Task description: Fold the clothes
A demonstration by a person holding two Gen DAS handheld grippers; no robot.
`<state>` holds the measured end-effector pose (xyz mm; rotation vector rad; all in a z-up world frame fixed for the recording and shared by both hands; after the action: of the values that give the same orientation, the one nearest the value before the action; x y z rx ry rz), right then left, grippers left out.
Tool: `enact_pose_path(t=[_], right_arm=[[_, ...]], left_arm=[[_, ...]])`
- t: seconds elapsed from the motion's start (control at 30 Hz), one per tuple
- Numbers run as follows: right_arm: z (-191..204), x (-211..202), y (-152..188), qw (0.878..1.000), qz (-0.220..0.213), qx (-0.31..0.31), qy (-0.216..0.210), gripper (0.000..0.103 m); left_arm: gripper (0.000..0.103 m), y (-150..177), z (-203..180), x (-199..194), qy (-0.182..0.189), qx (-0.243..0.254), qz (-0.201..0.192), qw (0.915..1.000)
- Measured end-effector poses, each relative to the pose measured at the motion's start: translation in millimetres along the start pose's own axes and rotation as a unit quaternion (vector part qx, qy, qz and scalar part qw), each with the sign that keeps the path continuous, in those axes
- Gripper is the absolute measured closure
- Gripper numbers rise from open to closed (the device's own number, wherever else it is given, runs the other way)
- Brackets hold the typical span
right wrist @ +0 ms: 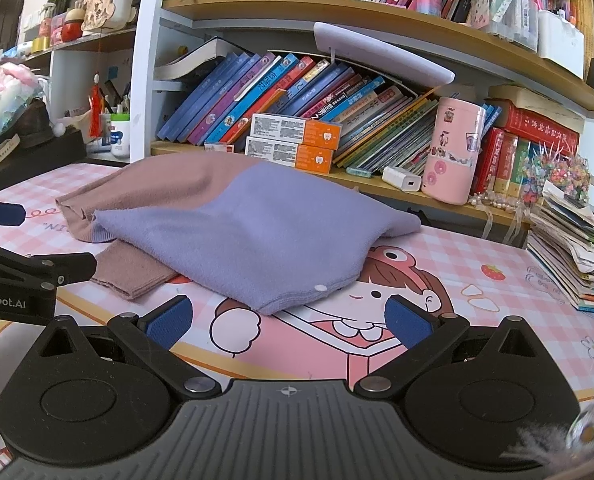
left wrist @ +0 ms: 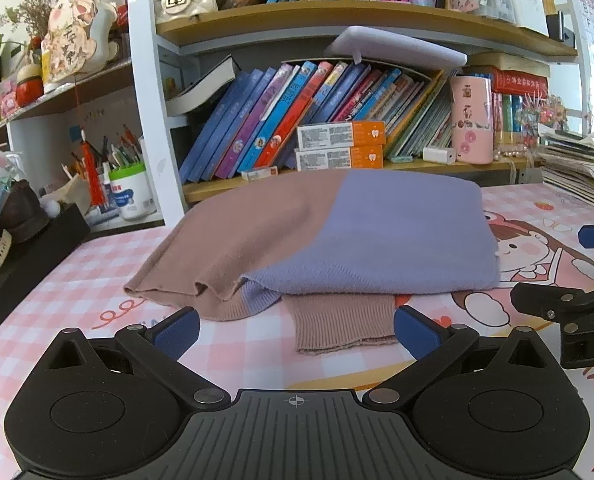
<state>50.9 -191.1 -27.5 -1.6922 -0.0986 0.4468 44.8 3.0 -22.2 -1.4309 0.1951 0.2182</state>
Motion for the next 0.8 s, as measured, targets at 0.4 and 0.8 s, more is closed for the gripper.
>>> enact_pose_path(t=[0.4, 0.8], right_arm=[[-0.3, 2.2, 3.1, 1.0, 0.003, 0.001, -0.002, 0.0], [-0.5, 2.6, 2.8, 1.0, 0.006, 0.001, -0.002, 0.0]], left_arm=[[0.0, 3.4, -2.1, 1.8, 0.0, 0.001, -0.001, 1.0], [0.0, 3.4, -4.0, 1.1, 0.001, 0.003, 0.005, 1.0]])
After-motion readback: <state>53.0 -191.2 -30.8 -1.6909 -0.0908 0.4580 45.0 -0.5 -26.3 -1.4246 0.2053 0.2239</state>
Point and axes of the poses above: each gripper's, at about its wrist camera, not at the fingertips, and x roughly the way its jaws point, z to its left, y to its underside, the point moved 5 cm from there along x, roughly the way its jaws point, and after that the axes turned 11 degrees about -z, right-handed, at the moved point
